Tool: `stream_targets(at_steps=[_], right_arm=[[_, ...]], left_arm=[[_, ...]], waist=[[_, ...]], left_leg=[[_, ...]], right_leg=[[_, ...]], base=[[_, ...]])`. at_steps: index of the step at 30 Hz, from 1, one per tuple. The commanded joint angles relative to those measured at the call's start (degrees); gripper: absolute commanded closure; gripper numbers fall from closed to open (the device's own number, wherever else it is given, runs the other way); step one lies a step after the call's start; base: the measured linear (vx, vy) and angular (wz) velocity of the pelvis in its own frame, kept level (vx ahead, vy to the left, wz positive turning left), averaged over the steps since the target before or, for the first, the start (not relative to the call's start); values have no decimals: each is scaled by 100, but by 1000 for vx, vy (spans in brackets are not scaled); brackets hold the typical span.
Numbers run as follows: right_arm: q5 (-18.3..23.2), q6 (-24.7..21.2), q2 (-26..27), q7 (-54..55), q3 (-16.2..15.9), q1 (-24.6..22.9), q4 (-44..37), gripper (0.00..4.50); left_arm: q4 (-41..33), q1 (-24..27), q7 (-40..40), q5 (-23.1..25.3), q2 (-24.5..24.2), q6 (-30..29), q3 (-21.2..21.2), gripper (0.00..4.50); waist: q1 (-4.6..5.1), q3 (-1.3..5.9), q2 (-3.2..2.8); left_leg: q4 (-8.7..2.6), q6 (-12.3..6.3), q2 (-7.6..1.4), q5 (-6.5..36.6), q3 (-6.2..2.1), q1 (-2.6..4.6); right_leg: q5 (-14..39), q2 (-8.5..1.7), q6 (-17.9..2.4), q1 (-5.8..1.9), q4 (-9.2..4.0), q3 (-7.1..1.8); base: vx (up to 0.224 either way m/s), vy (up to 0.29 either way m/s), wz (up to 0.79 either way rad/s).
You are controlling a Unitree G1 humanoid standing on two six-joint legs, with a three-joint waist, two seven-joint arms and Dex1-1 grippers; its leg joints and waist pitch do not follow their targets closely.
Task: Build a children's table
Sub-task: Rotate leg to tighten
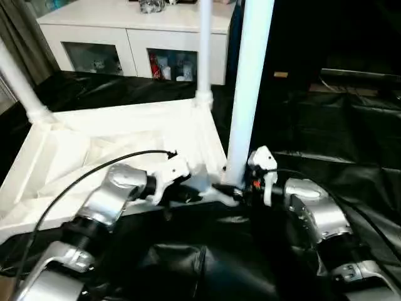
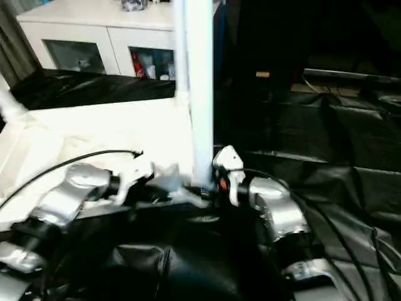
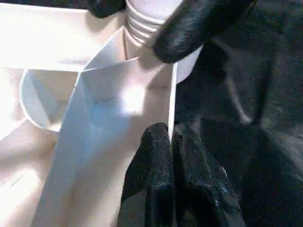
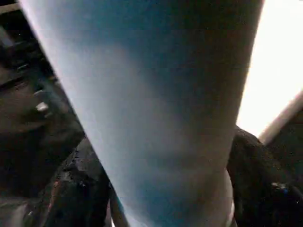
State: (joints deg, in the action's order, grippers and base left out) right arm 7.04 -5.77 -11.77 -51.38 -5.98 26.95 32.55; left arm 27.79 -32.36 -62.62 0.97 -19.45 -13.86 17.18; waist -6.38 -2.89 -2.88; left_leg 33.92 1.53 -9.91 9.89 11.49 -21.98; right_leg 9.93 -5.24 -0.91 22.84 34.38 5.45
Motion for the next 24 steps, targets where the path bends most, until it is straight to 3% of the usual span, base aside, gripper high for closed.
stream_targets(at_steps=[1,4,5,7,8,9,10,11,12,13,16,17,18,19,20,21,23,24], right_arm=[[-248,-59,433,679,-227,-134,350,172],[-280,-180,865,1762,59,-101,610,174],[-291,-185,916,1899,89,-89,645,174],[-372,-126,1190,2201,7,-56,738,174],[-440,-64,1345,2307,-82,-15,778,174],[-505,22,1472,2285,-202,21,778,174],[-520,64,1478,2271,-221,31,775,174],[-548,140,1489,2244,-255,51,769,174],[-576,223,1491,2219,-276,75,773,139],[-410,219,1495,2037,-151,128,769,104],[-143,64,1230,1418,-70,165,555,102],[-147,63,1143,1312,-99,171,511,67],[-159,75,1076,1235,-124,182,486,58],[-153,82,980,1087,-148,186,444,58],[-128,80,865,889,-171,180,386,58],[-108,78,774,729,-189,174,339,58],[36,48,303,-133,-283,82,72,58],[126,-11,98,-518,-317,38,-52,58]], left_arm=[[205,-308,842,82,272,-104,-197,450],[510,-529,1505,162,609,-225,-297,450],[560,-567,1622,170,672,-249,-318,450],[774,-728,2073,145,1001,-305,-409,450],[892,-817,2242,129,1187,-321,-431,450],[969,-884,2304,105,1339,-330,-427,450],[973,-891,2285,102,1356,-324,-421,450],[979,-905,2250,97,1386,-311,-409,450],[991,-921,2208,95,1407,-291,-399,450],[1007,-927,2057,93,1384,-216,-369,450],[873,-830,1591,53,1157,-149,-282,450],[858,-813,1501,48,1105,-125,-271,450],[857,-809,1429,42,1066,-113,-267,450],[845,-792,1313,39,1008,-86,-253,450],[812,-761,1172,38,937,-48,-225,450],[783,-735,1059,37,880,-18,-202,450],[564,-576,513,14,582,66,-78,450],[434,-495,247,-15,432,105,-28,450]], waist=[[25,328,47],[76,314,50],[96,304,-22],[125,294,5],[120,284,-88],[151,258,-85],[184,223,-52],[212,202,-61],[246,229,-41],[249,237,-79],[275,263,-102],[271,267,-102],[271,289,-73],[264,299,-82],[271,298,-37],[256,318,-54],[222,366,36],[168,389,4]], left_leg=[[-451,53,-371,1810,-227,165],[-473,197,-354,2152,-259,207],[-479,241,-361,2387,-264,239],[-490,233,-347,2484,-274,229],[-470,254,-334,2711,-282,298],[-478,267,-332,2860,-275,315],[-471,272,-320,3200,-303,386],[-472,264,-311,3361,-308,416],[-489,233,-301,3380,-338,387],[-513,210,-312,3342,-348,370],[-565,185,-338,3287,-358,330],[-587,184,-347,3247,-366,304],[-609,167,-364,3071,-355,250],[-595,152,-360,2937,-329,259],[-588,114,-355,2867,-314,252],[-575,38,-358,2617,-305,219],[-543,-122,-371,2044,-264,166],[-501,-276,-380,1693,-234,147]], right_leg=[[2393,-489,-965,-185,-530,-333],[2885,-483,-763,-156,-592,-308],[2998,-476,-706,-127,-632,-308],[3026,-464,-671,-145,-647,-286],[3242,-475,-608,-90,-686,-280],[3347,-457,-572,-73,-731,-267],[3616,-446,-464,-68,-802,-188],[3744,-435,-386,-67,-835,-138],[3791,-449,-269,-139,-834,-112],[3772,-467,-242,-143,-828,-133],[3404,-472,-350,-175,-791,-180],[3285,-468,-383,-192,-765,-194],[2950,-474,-498,-217,-714,-242],[2730,-489,-649,-194,-689,-280],[2670,-491,-708,-199,-690,-286],[2467,-513,-807,-240,-651,-308],[1888,-509,-970,-287,-581,-321],[1520,-501,-1065,-302,-522,-324]], base=[[0,0,0],[0,0,0],[0,0,0],[0,0,0],[0,0,0],[0,0,0],[0,0,0],[0,0,0],[0,0,0],[0,0,0],[0,0,0],[0,0,0],[0,0,0],[0,0,0],[0,0,0],[0,0,0],[0,0,0],[0,0,0]])
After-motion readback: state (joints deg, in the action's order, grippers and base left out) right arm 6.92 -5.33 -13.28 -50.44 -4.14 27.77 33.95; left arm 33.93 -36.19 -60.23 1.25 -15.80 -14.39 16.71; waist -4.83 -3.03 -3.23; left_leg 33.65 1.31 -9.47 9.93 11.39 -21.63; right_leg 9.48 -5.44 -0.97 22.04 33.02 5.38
